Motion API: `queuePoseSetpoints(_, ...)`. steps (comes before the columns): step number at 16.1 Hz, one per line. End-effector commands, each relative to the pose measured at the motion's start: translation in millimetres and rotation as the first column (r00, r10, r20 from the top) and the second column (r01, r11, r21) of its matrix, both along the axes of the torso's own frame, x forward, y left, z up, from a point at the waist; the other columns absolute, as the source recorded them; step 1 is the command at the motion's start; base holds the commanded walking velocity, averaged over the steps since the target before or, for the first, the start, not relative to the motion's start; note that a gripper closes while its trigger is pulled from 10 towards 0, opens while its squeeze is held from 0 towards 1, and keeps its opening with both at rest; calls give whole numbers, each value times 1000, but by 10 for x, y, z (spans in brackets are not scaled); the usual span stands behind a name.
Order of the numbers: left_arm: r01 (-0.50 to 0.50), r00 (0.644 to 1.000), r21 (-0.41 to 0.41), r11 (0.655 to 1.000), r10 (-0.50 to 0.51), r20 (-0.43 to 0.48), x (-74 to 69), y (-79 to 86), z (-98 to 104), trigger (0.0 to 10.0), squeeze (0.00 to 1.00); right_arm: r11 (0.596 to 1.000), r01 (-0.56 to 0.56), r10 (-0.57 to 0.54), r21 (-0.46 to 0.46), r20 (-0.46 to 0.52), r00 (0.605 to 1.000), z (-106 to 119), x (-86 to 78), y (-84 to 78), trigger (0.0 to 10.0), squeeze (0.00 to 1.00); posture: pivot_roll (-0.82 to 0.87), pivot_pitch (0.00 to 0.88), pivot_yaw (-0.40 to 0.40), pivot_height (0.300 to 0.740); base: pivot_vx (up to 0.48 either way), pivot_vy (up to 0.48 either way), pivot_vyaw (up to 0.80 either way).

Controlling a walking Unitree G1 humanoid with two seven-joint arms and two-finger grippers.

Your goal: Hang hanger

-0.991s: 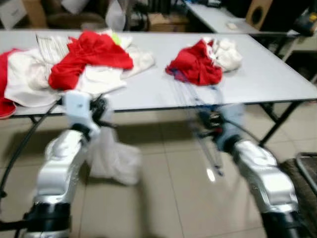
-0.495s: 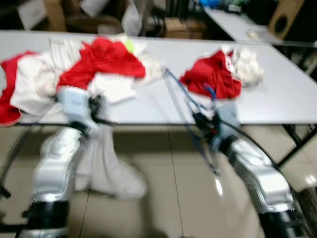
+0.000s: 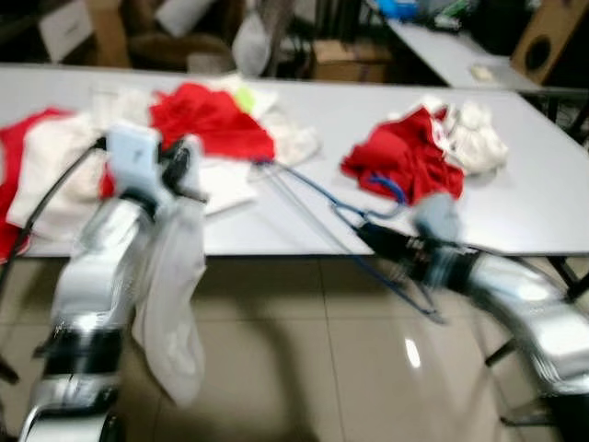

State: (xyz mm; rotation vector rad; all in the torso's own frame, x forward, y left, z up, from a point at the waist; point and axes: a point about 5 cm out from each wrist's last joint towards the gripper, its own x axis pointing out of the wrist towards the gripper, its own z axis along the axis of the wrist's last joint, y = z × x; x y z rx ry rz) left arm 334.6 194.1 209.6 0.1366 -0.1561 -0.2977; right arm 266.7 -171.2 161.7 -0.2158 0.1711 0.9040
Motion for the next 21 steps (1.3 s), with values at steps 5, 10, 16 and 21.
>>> queuePoseSetpoints(5, 38, 988, 31, 999, -42, 149, 207, 68, 525, 10000, 0, 945, -322, 319, -57, -47, 947, 266, -138, -6, 10000, 0, -21, 0, -37, 740, 392, 0, 0)
queuePoseSetpoints(10, 81, 960, -1, 997, -77, 269, 262, 56, 910, 10000, 0, 910, -409, 406, -64, -55, 912, 294, -128, 102, 10000, 0, -17, 0, -51, 740, 391, 0, 0)
queuePoseSetpoints(16, 202, 899, 13, 979, -190, 396, 154, -120, 1363, 10000, 0, 889, -453, 450, -67, -50, 892, 277, -25, 265, 10000, 0, -14, 0, -63, 740, 390, 0, 0)
queuePoseSetpoints(21, 276, 901, 109, 955, -297, 316, 16, -299, 1302, 10000, 0, 861, -507, 505, -40, -44, 862, 246, 84, 498, 10000, 0, 11, 0, -90, 740, 137, 0, 0)
